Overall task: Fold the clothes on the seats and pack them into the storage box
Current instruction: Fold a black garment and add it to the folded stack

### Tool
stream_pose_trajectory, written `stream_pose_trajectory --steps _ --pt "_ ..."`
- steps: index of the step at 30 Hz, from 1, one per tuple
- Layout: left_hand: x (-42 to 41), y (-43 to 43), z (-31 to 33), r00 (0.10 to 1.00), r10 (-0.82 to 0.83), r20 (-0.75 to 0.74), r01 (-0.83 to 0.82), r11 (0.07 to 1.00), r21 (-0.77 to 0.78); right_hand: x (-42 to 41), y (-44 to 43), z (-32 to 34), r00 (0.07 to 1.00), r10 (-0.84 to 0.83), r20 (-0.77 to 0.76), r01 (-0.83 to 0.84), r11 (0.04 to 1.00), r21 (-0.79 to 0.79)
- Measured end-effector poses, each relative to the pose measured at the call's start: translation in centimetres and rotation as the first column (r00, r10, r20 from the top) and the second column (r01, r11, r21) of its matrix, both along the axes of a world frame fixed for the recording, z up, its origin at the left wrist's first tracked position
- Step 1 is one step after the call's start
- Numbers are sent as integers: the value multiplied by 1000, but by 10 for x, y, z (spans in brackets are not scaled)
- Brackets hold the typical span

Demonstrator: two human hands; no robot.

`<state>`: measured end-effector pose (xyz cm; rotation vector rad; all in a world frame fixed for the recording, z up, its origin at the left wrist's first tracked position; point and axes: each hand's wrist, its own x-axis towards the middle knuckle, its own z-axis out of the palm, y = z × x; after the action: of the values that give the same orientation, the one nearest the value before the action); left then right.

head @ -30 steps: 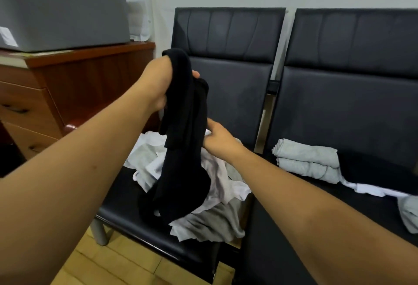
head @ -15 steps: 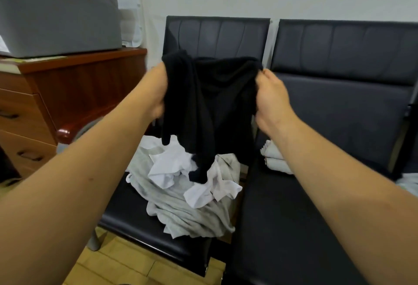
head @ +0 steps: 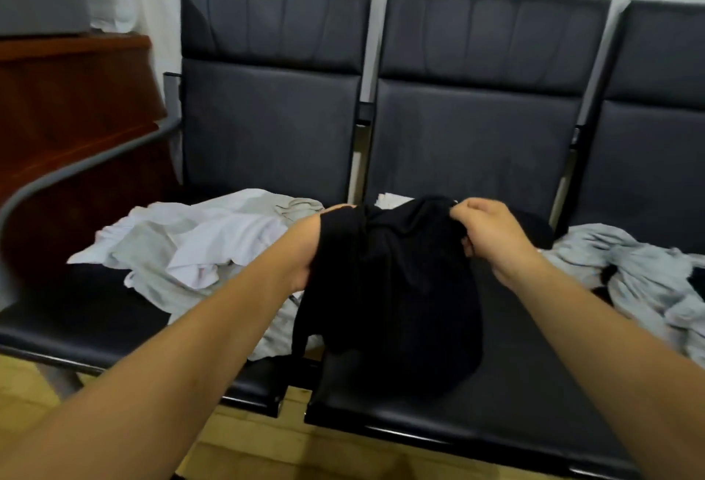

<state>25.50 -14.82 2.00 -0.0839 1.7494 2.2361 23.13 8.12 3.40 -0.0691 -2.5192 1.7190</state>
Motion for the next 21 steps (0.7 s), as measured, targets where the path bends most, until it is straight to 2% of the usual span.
stream_pose_trajectory --steps 2,3,5,7,8,10,13,15,18,19,21 --pt "4 8 -21 999 -27 27 27 999 21 6 17 -20 998 -4 64 6 999 -35" --pt "6 10 -30 998 -57 31 58 998 -12 9 23 -30 993 -5 119 4 1000 4" --pt "4 17 -48 985 -168 25 170 974 -148 12 35 -59 981 42 190 -81 976 201" --pt "5 27 -54 961 -277 -3 267 931 -248 17 40 -83 959 217 185 -275 871 407" --pt "5 32 -54 952 -305 -21 289 921 -262 18 39 -90 925 326 195 -379 829 410" --pt "2 40 -56 936 -348 -46 324 906 -274 23 37 -89 860 473 193 -510 801 312" --pt "0 45 -58 918 -392 -61 357 883 -305 25 32 -85 792 569 220 -609 765 212" --pt "-2 47 -61 929 -368 -52 339 897 -284 26 33 -87 799 555 230 -599 767 230" --pt "-8 46 -67 958 -247 148 268 952 -146 24 42 -89 892 443 91 -453 869 201" --pt "-10 43 -70 941 -275 199 306 940 -148 24 44 -87 922 385 43 -387 910 147" --pt "-12 37 -74 897 -392 206 434 872 -228 21 51 -84 967 255 4 -255 966 42"
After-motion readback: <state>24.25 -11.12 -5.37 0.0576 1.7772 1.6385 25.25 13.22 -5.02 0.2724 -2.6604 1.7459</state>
